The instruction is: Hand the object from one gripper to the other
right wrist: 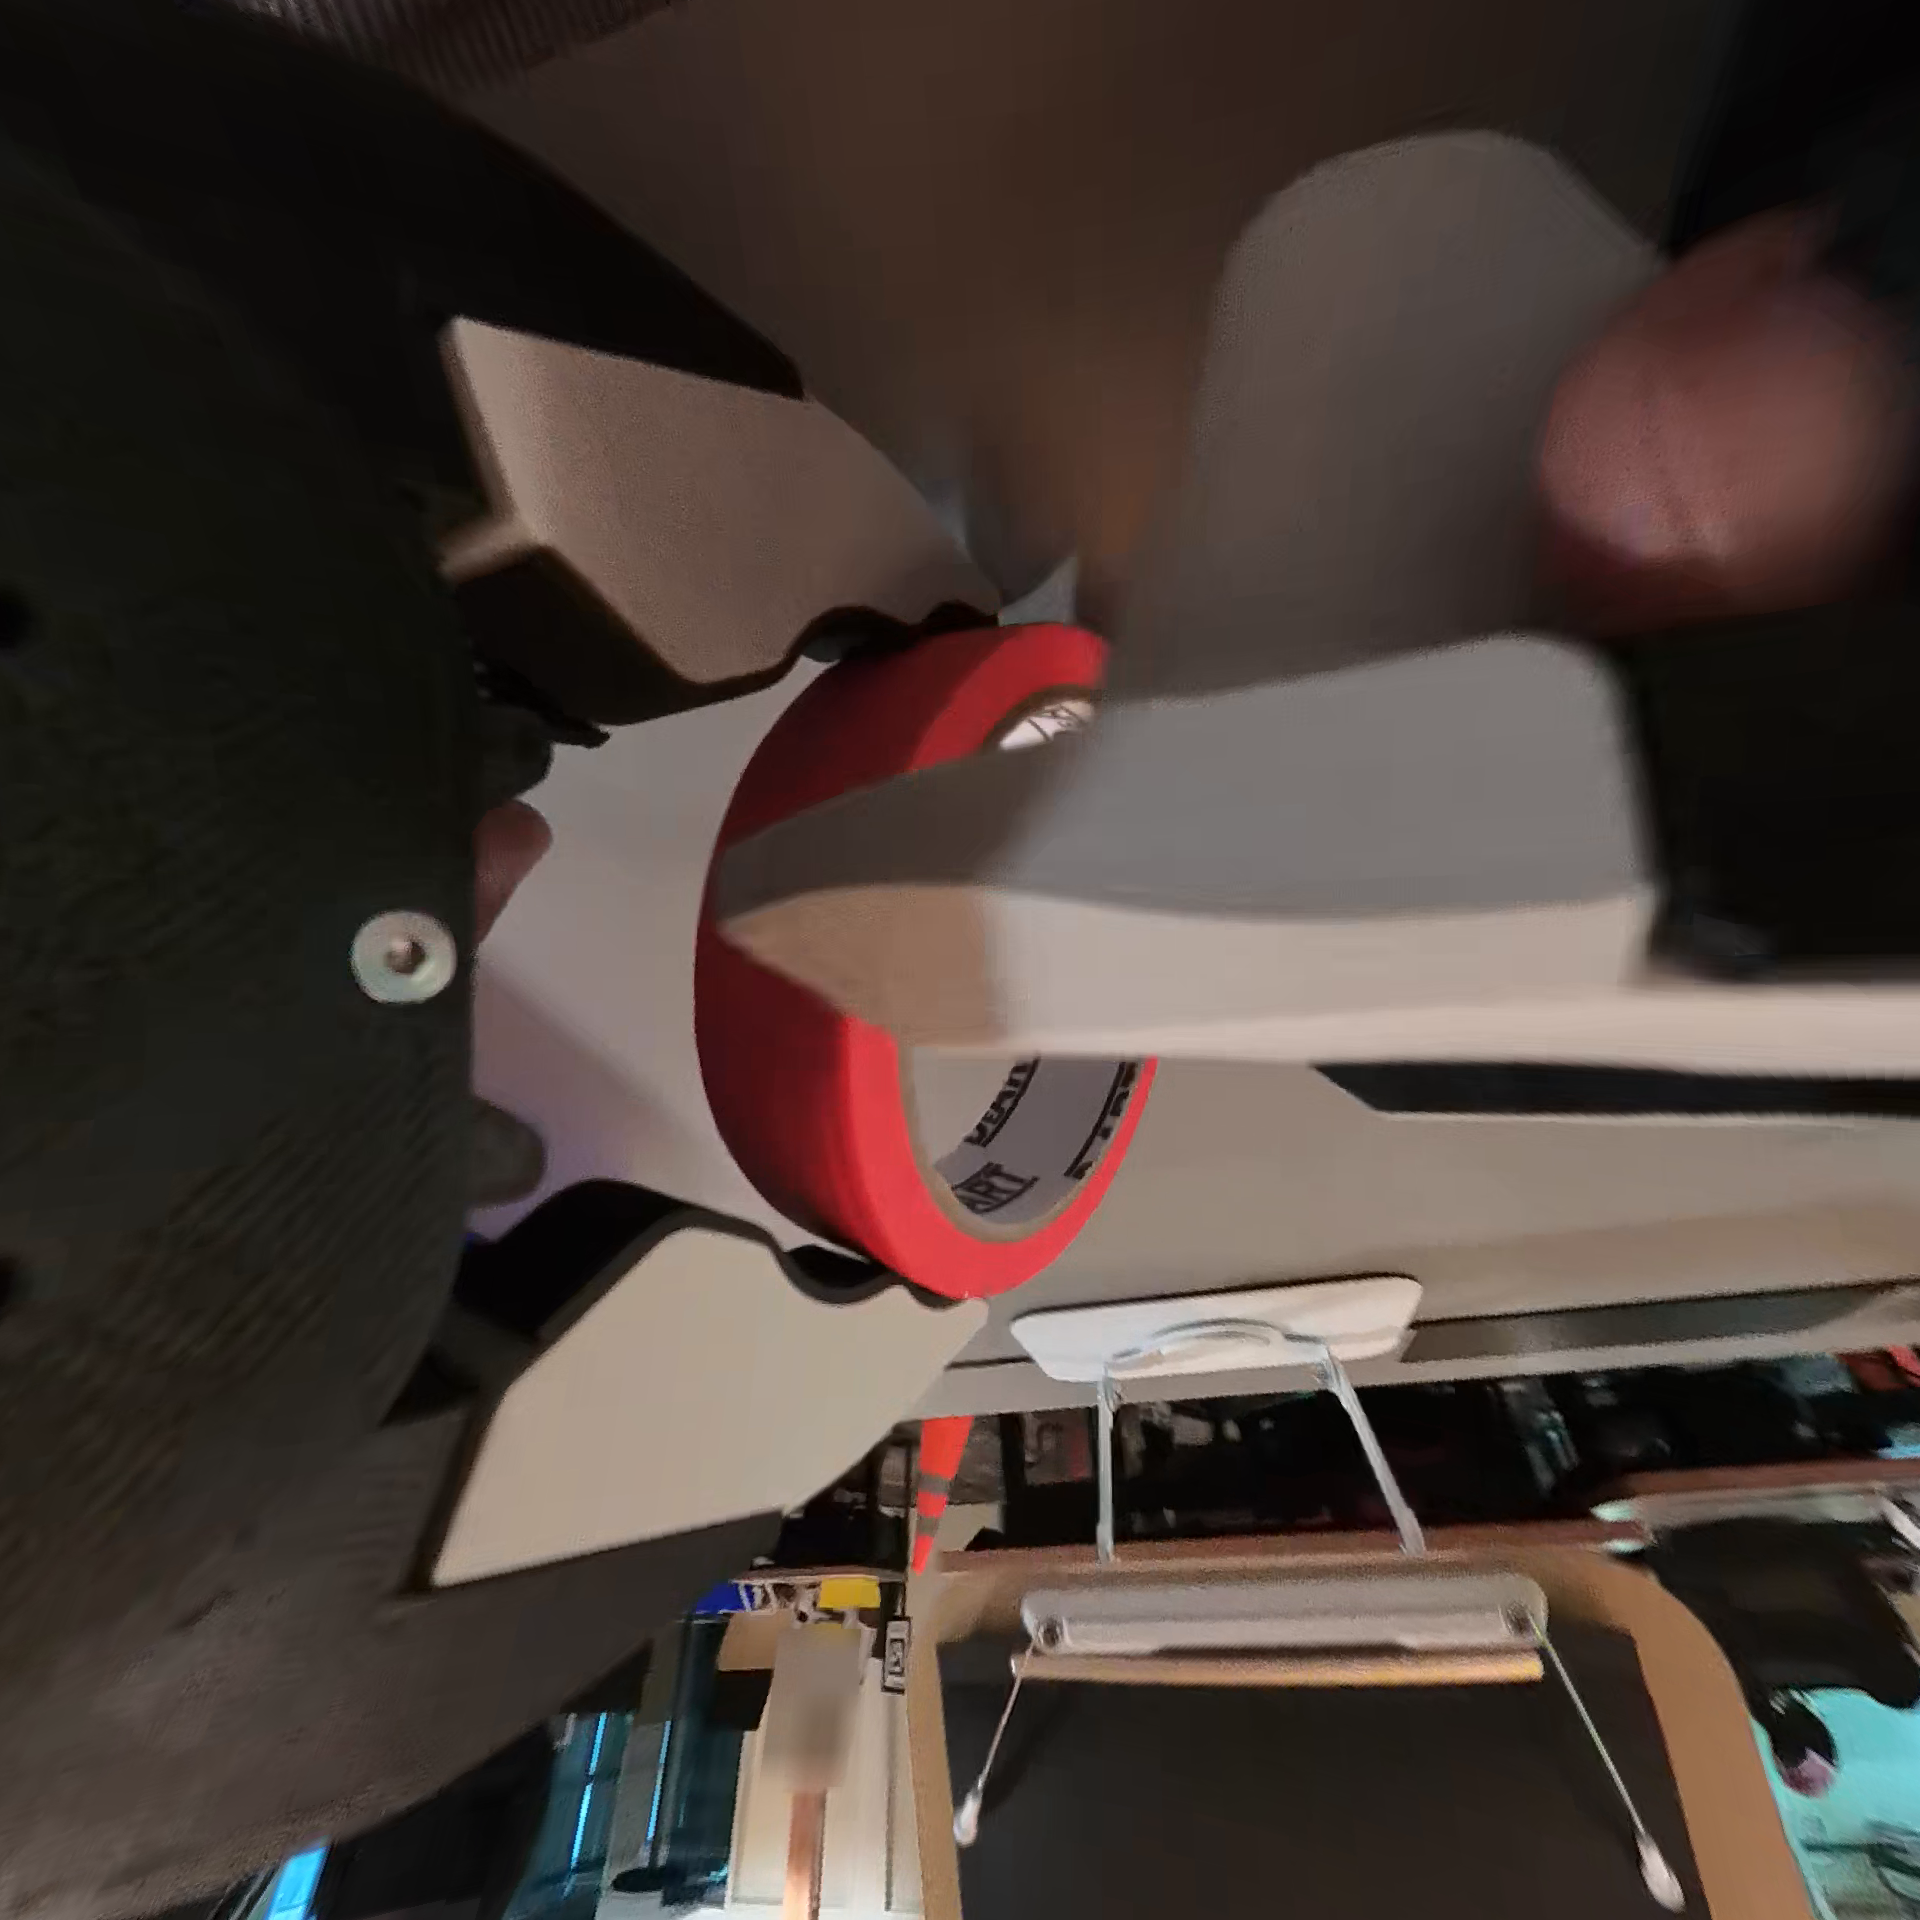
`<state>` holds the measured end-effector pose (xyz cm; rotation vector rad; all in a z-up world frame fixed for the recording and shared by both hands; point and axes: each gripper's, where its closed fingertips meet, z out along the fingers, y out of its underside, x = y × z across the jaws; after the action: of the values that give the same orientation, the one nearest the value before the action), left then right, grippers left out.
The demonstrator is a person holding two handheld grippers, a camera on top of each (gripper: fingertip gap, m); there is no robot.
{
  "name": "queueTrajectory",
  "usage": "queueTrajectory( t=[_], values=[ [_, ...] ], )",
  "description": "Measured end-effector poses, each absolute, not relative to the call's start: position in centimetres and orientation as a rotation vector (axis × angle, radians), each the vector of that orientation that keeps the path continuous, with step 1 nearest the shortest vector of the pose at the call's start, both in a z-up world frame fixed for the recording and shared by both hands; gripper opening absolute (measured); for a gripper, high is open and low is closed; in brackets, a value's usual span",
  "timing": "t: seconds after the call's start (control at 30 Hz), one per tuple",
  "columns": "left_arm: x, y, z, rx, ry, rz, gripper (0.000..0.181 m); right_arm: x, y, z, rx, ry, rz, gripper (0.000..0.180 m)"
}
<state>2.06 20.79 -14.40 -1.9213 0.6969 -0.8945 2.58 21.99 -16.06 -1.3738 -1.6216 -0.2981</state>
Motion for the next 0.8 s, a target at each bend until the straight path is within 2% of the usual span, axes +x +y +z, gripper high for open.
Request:
queueTrajectory(
  t=[0.27,0.53,0.57,0.63,0.7,0.8],
  values=[
    [3.4,19.4,-15.2,-1.954,0.767,-0.961,0.111,1.7,20.9,-16.0,-1.451,-1.599,-0.294,0.114],
    [3.3,19.1,-14.6,-1.939,0.782,-1.001,0.11,1.5,20.6,-15.3,-1.442,-1.577,-0.233,0.116],
    [3.4,19.2,-14.4,-1.931,0.777,-1.011,0.11,1.5,20.7,-15.0,-1.425,-1.565,-0.232,0.121],
    [3.2,19.3,-14.0,-1.917,0.757,-1.046,0.109,1.5,21.4,-13.7,-1.346,-1.53,-0.255,0.144],
    [3.0,19.5,-13.3,-1.877,0.713,-1.113,0.109,2.1,22.0,-12.5,-1.314,-1.496,-0.23,0.148],
    [2.6,19.1,-10.7,-1.723,0.657,-1.311,0.108,2.7,21.9,-11.6,-1.343,-1.44,0.029,0.148]
  ],
)
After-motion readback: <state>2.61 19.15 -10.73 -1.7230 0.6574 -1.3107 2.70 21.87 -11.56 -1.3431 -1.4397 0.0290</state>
